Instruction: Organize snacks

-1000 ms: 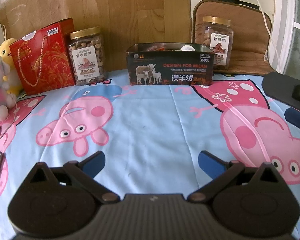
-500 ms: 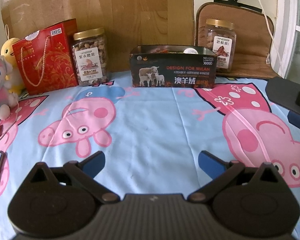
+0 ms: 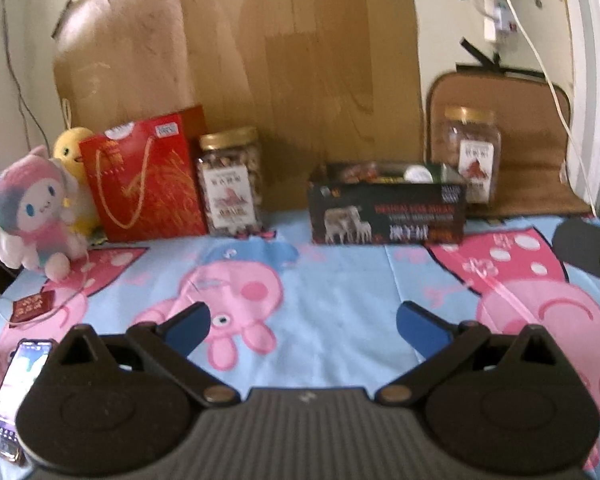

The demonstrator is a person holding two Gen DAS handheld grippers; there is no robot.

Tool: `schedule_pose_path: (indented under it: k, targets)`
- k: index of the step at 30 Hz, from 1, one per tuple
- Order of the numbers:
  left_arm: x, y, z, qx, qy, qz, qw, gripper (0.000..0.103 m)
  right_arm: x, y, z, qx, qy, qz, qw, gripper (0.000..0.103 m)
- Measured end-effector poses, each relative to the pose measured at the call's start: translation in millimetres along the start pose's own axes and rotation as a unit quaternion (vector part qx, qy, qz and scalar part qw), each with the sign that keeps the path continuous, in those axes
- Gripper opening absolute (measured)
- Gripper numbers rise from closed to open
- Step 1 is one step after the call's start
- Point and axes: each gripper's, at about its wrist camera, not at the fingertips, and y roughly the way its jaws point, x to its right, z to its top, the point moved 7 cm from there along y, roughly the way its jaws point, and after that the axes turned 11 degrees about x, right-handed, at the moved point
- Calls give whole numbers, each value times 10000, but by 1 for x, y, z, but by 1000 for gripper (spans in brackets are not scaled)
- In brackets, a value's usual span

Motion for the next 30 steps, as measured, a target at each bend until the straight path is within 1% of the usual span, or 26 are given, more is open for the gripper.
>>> schedule_pose_path:
  k: [6, 12, 17, 20, 25, 30]
  targets:
    - [-9, 0, 4, 44, -209, 128, 9997, 103, -3, 0, 1, 47, -78, 40, 10000, 98]
    - [-12, 3, 1, -105, -280, 213, 9993, 103, -3, -1, 1, 43, -79, 43, 10000, 98]
    - [-11, 2, -1, -114, -167, 284, 9994, 103, -4, 0, 1, 43, -83, 41, 9999, 98]
    - [-7, 2, -3, -122, -107, 225, 9996, 103, -4, 0, 0, 30, -79, 40, 10000, 98]
    - [-7, 7, -8, -291, -172, 113, 9994, 103, -4, 1, -1, 12, -72, 34, 10000, 98]
    - [-8, 10, -12, -386, -215, 111, 9990, 103, -3, 1, -2, 5, -59, 35, 10000, 98]
